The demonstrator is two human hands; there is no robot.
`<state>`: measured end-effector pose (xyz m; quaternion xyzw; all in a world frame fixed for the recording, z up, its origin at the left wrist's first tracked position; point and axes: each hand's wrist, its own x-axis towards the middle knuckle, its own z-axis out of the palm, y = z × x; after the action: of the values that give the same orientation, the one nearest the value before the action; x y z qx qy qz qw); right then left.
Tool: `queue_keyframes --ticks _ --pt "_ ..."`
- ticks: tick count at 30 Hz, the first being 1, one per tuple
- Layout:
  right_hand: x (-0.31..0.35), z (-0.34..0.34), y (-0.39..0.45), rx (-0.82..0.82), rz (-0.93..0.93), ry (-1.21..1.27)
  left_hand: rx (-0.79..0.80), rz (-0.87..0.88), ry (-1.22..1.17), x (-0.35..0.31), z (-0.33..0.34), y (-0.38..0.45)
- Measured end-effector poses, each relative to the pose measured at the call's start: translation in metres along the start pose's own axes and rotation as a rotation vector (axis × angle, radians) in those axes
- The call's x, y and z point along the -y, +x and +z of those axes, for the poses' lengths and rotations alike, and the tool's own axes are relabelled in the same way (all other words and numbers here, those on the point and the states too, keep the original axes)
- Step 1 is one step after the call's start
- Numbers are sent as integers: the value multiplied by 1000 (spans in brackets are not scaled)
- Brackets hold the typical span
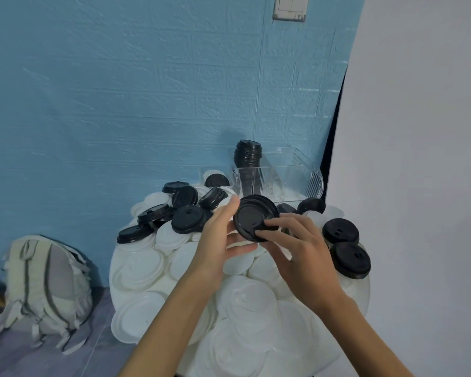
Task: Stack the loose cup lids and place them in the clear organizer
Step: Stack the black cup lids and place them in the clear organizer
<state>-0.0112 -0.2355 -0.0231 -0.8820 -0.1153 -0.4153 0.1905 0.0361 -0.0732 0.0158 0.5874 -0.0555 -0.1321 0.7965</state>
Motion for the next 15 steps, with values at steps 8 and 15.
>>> queue_keyframes --ticks 8,15 --pt "8 -20 7 22 286 493 -137 274 295 12 3 3" --pt "14 -20 26 -35 490 717 -6 364 163 3 10 -6"
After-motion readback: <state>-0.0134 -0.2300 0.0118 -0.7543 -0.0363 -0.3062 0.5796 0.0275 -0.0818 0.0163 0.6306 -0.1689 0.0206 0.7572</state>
